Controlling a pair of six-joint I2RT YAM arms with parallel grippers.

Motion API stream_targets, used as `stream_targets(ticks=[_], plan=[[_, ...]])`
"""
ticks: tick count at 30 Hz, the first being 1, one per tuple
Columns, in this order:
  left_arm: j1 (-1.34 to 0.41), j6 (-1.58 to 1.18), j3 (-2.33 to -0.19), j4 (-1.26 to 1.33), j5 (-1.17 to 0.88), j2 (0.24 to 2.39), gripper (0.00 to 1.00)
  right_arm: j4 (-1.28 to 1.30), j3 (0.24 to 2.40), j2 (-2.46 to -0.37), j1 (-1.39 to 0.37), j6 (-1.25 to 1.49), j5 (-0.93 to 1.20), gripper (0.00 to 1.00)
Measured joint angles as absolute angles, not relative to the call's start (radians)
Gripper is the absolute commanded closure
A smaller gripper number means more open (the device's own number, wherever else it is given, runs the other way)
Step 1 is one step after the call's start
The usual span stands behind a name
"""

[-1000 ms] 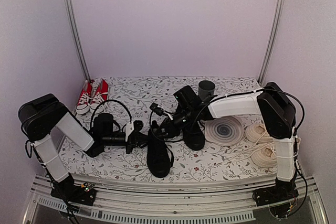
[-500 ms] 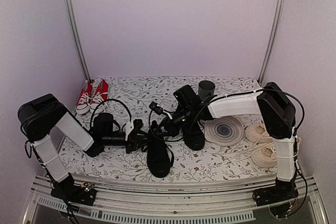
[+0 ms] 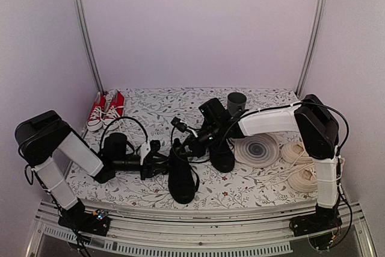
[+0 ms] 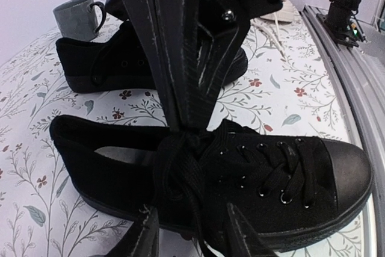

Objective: Tie the shoes
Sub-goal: Pull the loops with the shoelace from the shoe.

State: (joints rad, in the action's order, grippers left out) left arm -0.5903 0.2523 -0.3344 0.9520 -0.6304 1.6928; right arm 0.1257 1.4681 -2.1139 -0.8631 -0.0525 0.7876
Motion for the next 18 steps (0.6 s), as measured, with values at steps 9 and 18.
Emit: stream_targets(ticks=[9, 18], plan=[[-0.590, 0.247, -0.358, 0.844, -0.562, 1.694, 0.99, 0.118, 1.439, -2.096, -0.863, -0.051, 0.787, 0.99], [-0.590, 0.263, -0.383, 0.773, -0.525, 1.693, 0.83, 0.109, 1.424, -2.086, -0.853, -0.050, 0.788, 0.99]])
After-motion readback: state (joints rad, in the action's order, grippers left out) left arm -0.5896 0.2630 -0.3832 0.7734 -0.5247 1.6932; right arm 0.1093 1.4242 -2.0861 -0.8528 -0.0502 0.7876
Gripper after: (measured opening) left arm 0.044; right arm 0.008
